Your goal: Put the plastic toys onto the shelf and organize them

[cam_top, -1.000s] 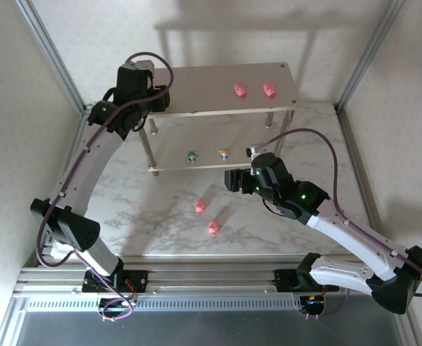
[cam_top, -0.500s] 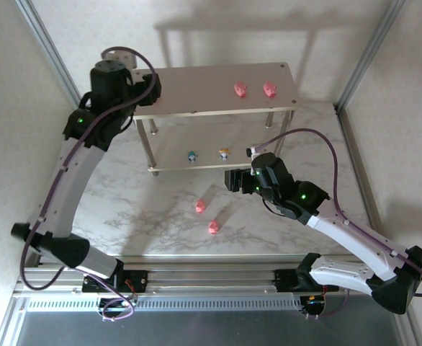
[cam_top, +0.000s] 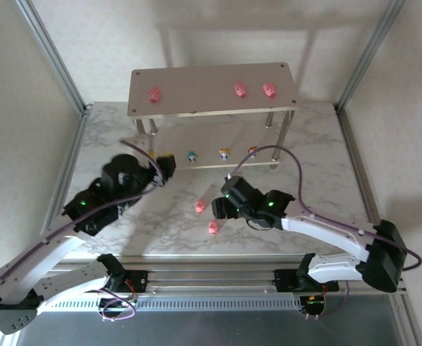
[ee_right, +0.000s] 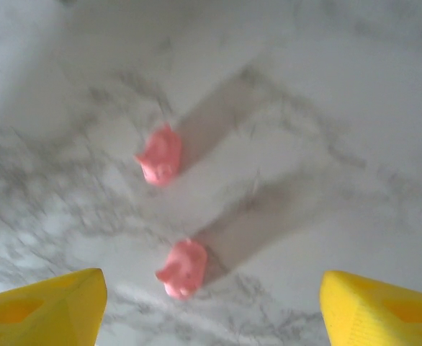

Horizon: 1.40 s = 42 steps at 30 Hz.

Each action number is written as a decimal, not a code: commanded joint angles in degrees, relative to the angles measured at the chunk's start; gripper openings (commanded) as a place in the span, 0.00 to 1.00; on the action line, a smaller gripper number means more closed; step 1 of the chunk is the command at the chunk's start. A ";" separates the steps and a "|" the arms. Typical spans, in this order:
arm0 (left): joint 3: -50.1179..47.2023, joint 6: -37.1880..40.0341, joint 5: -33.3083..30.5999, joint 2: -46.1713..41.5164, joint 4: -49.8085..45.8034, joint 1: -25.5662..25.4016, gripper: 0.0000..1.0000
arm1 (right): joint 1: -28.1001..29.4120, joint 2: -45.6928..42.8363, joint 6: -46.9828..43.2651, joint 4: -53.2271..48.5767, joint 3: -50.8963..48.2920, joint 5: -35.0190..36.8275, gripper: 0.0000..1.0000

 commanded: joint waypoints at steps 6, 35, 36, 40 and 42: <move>-9.08 -4.68 -5.07 -2.15 4.26 -2.48 0.62 | 6.84 10.31 13.59 1.34 -1.00 1.97 0.74; -12.89 -0.43 -1.48 -8.94 3.80 3.85 0.68 | 6.52 27.39 14.63 -0.97 8.63 1.10 0.54; -12.98 -0.35 -1.41 -9.06 3.70 4.04 0.68 | 6.28 27.66 14.48 -0.86 8.70 0.97 0.51; -13.25 -0.18 -1.29 -9.50 3.53 4.75 0.68 | 5.79 27.89 13.93 -0.68 8.64 0.99 0.41; -13.51 -0.17 -1.21 -9.62 3.47 5.17 0.68 | 5.56 27.50 13.62 -0.51 8.23 1.12 0.33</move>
